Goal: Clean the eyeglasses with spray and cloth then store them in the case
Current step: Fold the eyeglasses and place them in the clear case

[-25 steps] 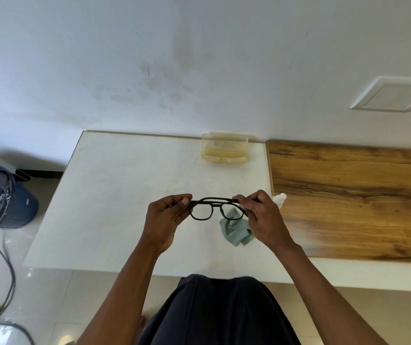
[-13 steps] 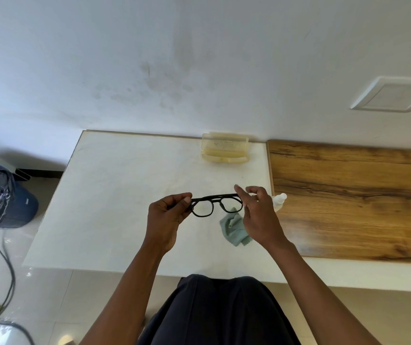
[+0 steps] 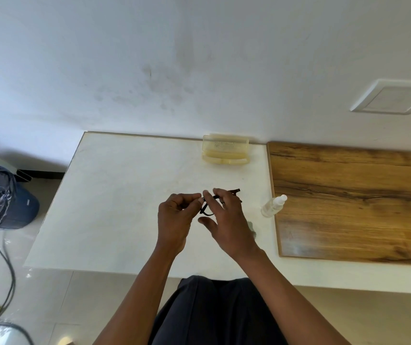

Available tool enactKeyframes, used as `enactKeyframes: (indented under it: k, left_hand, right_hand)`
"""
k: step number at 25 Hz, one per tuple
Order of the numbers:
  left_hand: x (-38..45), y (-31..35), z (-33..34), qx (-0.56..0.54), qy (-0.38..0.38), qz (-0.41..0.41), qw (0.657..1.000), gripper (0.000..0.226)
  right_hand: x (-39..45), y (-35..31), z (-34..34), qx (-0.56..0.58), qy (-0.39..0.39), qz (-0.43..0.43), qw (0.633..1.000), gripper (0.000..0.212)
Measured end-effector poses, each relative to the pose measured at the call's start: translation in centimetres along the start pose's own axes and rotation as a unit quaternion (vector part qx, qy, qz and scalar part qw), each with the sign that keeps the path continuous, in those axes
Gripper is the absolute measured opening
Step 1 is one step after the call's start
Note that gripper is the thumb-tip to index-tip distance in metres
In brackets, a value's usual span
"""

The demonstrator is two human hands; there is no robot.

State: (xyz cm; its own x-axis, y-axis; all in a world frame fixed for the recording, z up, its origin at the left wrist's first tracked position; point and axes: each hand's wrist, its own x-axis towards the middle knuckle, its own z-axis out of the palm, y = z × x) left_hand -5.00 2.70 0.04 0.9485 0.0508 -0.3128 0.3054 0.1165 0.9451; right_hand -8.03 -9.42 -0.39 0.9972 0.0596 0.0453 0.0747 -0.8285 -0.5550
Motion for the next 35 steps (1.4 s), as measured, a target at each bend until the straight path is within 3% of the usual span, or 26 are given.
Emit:
enactKeyframes:
  k: [5,8,11,13,16,21,25,32,35]
  left_hand:
    - [-0.1,0.4,0.3,0.044,-0.014,0.008,0.999,0.017]
    - [-0.1,0.7,0.4,0.015,-0.044,-0.002,0.999,0.009]
    - [0.7,0.6,0.0,0.002,0.004,-0.031,1.0,0.007]
    - [1.2,0.3,-0.5,-0.001,0.042,-0.06,0.997,0.008]
    - [1.5,-0.2,-1.1,-0.031,0.031,-0.117,0.992,0.011]
    - [1.9,-0.9,-1.3,-0.095,-0.008,-0.187,0.978,0.015]
    - [1.9,-1.2,-1.4,-0.152,-0.021,-0.189,0.97,0.016]
    - [2.3,-1.7,-1.7,-0.174,-0.005,-0.161,0.971,0.017]
    - [2.6,-2.3,-1.7,-0.169,-0.002,-0.159,0.973,0.018]
  right_hand:
    - [0.0,0.1,-0.5,0.008,0.02,-0.019,1.0,0.042]
    - [0.0,0.3,-0.9,0.085,0.021,0.016,0.996,0.041]
    - [0.2,1.0,-1.6,0.215,0.031,0.086,0.972,0.035]
    - [0.3,1.6,-2.2,0.356,0.031,0.141,0.923,0.027]
    - [0.3,2.8,-2.4,0.546,0.019,0.159,0.822,0.024]
    - [0.0,3.9,-1.9,0.675,0.033,0.171,0.717,0.027]
    - [0.0,4.5,-1.4,0.723,0.029,0.185,0.665,0.029]
    - [0.2,5.6,-0.7,0.708,0.044,0.242,0.662,0.038]
    - [0.4,6.3,0.1,0.639,0.052,0.285,0.713,0.052]
